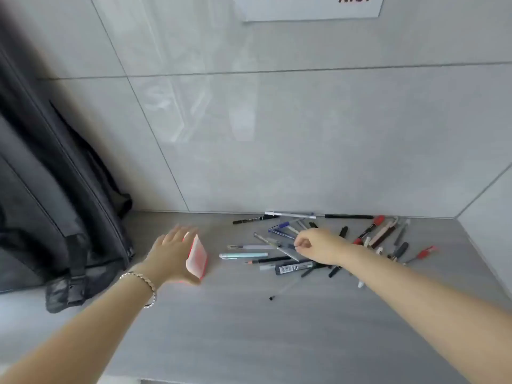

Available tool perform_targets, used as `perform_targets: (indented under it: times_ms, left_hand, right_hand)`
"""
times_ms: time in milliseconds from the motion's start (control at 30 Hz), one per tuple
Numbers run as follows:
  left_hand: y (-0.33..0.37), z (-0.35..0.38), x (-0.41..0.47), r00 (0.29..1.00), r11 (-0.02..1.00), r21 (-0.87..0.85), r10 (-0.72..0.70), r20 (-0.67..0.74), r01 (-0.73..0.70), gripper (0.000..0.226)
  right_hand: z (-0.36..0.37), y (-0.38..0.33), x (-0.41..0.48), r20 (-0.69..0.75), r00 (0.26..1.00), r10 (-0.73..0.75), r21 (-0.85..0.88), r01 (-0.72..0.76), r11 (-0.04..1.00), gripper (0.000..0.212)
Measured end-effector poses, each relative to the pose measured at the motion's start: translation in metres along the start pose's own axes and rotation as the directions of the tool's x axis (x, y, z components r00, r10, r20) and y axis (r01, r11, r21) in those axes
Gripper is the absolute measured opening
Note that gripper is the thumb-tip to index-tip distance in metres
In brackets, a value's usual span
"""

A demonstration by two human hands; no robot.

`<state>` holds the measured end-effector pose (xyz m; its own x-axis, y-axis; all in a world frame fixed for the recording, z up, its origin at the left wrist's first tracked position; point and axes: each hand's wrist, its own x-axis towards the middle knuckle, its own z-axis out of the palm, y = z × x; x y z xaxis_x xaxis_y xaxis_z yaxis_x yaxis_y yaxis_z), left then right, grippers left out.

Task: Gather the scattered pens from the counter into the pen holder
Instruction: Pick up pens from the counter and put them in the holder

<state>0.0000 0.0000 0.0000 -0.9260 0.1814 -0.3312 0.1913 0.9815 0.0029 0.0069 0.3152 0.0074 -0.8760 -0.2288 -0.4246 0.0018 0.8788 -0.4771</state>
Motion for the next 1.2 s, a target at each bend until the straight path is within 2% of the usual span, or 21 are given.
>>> perform_targets:
  times_ms: [100, 167, 267, 367, 433, 567, 667, 767, 900, 1033, 1200]
  left_hand:
    - [-0.032, 0.004, 0.011, 0.996, 0.999, 0.01, -0.043, 0.081, 0.042, 0.117]
    - [-0.047, 0.011, 0.021, 0.998, 0.998, -0.062, -0.028, 0.062, 0.031, 0.112]
    - [-0.059, 0.018, 0.029, 1.0, 0.969, -0.249, 0.003, -0.021, -0.008, 0.099]
    - [-0.065, 0.024, 0.028, 0.996, 0.898, -0.44, -0.042, -0.079, 0.003, 0.092]
    - [-0.067, 0.031, 0.019, 0.989, 0.831, -0.556, -0.088, -0.118, 0.007, 0.09]
    - [-0.074, 0.042, -0.002, 0.978, 0.7, -0.714, -0.157, -0.134, 0.015, 0.092]
    - [-0.081, 0.051, -0.012, 0.979, 0.661, -0.749, -0.171, -0.109, 0.032, 0.093]
    - [-0.086, 0.055, -0.013, 0.974, 0.666, -0.746, -0.182, -0.137, 0.019, 0.093]
    - [-0.088, 0.053, -0.009, 0.973, 0.652, -0.758, -0.181, -0.147, 0.007, 0.093]
    - [-0.089, 0.051, -0.004, 0.973, 0.654, -0.756, -0.162, -0.165, -0.019, 0.092]
    - [-0.088, 0.051, -0.006, 0.97, 0.669, -0.742, -0.153, -0.19, -0.04, 0.091]
  right_hand:
    - [0.015, -0.003, 0.019, 0.013, 0.999, 0.047, 0.009, -0.047, 0.999, 0.024]
    - [0.026, -0.005, 0.032, 0.029, 0.997, 0.071, 0.003, -0.071, 0.997, 0.023]
    - [0.042, -0.015, 0.055, -0.003, 0.997, 0.074, -0.057, -0.074, 0.996, 0.024]
    - [0.057, -0.032, 0.082, -0.12, 0.991, 0.058, -0.199, -0.081, 0.977, 0.016]
    - [0.066, -0.045, 0.098, -0.182, 0.979, 0.087, -0.308, -0.141, 0.941, 0.01]
    - [0.081, -0.049, 0.119, -0.174, 0.959, 0.223, -0.375, -0.274, 0.885, 0.031]
    - [0.088, -0.044, 0.125, -0.182, 0.957, 0.226, -0.363, -0.279, 0.889, 0.037]
    - [0.091, -0.052, 0.129, -0.188, 0.969, 0.159, -0.352, -0.217, 0.91, 0.039]
    - [0.1, -0.082, 0.142, -0.144, 0.989, 0.032, -0.24, -0.066, 0.968, 0.031]
    - [0.116, -0.101, 0.157, -0.003, 0.998, -0.067, -0.287, 0.063, 0.956, 0.025]
    - [0.132, -0.097, 0.159, 0.053, 0.981, -0.184, -0.333, 0.191, 0.923, 0.03]
